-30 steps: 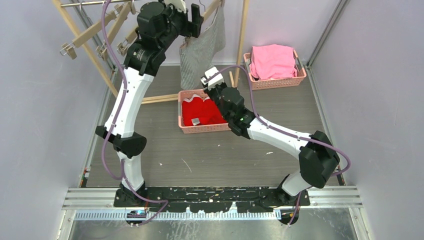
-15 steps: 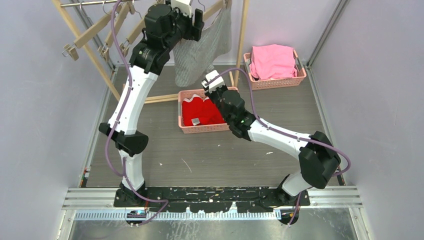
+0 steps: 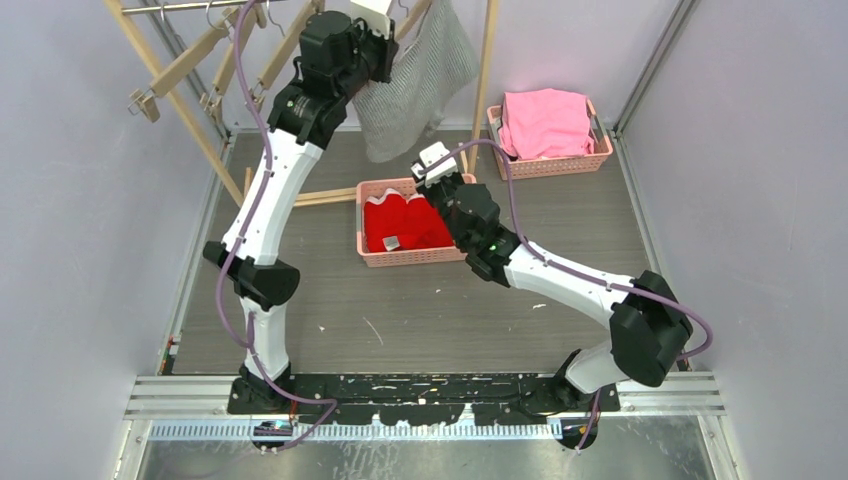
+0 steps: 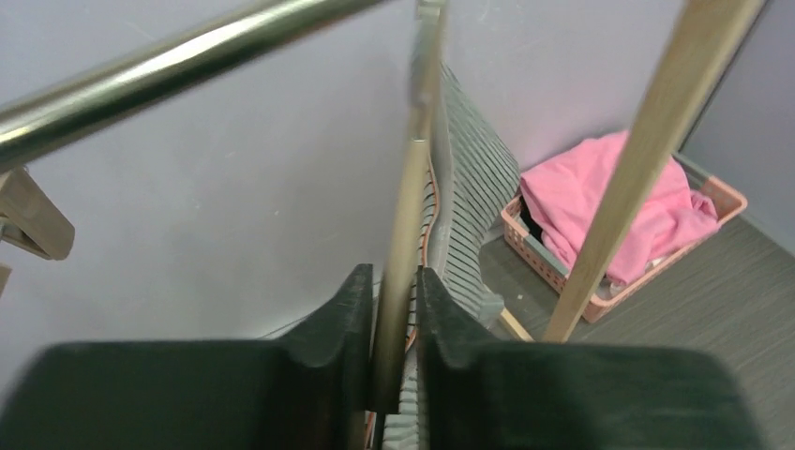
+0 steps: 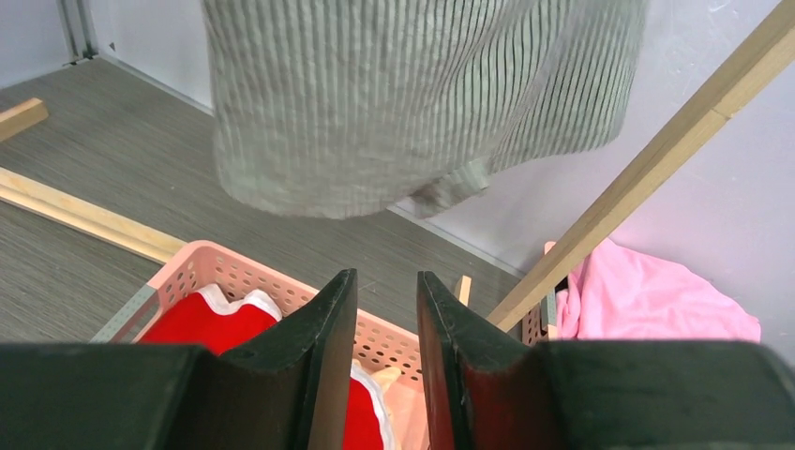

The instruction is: Remove the underwear clipped to the hanger

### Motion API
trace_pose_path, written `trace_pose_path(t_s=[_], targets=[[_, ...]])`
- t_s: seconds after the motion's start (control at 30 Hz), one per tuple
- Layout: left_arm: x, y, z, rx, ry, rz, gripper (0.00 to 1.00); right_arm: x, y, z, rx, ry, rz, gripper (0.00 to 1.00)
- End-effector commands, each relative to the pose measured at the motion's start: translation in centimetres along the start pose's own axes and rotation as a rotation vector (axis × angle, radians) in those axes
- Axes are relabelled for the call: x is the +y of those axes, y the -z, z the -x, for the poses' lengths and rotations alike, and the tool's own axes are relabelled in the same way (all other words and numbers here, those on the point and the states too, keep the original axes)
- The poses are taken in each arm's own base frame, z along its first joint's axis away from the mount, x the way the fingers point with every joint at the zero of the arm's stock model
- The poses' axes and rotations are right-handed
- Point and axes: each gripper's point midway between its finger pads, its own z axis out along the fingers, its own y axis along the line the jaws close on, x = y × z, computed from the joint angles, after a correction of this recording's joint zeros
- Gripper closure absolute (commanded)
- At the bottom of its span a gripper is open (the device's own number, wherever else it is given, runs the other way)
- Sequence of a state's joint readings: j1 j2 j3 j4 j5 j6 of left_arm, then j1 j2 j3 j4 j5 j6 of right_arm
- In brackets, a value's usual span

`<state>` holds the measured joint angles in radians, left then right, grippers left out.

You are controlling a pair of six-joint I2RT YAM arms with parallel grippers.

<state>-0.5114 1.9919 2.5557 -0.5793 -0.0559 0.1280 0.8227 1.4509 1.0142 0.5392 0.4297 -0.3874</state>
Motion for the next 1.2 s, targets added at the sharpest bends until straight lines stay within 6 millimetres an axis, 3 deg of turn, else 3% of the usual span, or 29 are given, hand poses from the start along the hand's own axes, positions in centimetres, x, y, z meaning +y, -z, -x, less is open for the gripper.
trace_pose_path(t_s=[0.0, 0.47, 0.83, 1.17], targets=[[0.2, -0.3, 1.4, -0.058, -0.009, 0.013, 0.98, -1.6, 0.6, 2.9, -0.088, -0.038, -0.05, 0.64], [1.7, 0.2, 5.3, -0.2, 0.025, 0.085, 1.0, -1.7, 0.8, 0.9, -0.05, -0.015, -0.072, 0.64], [3.2, 3.5, 10.2, -0.423, 0.096, 0.154, 1.0, -1.1, 1.3, -1.5, 0.0, -0.002, -0.062, 0.64], [3.9, 6.8, 11.6, -0.481, 0.109, 0.175, 1.0, -0.6, 1.7, -2.9, 0.027, -0.024, -0.049, 0.64]])
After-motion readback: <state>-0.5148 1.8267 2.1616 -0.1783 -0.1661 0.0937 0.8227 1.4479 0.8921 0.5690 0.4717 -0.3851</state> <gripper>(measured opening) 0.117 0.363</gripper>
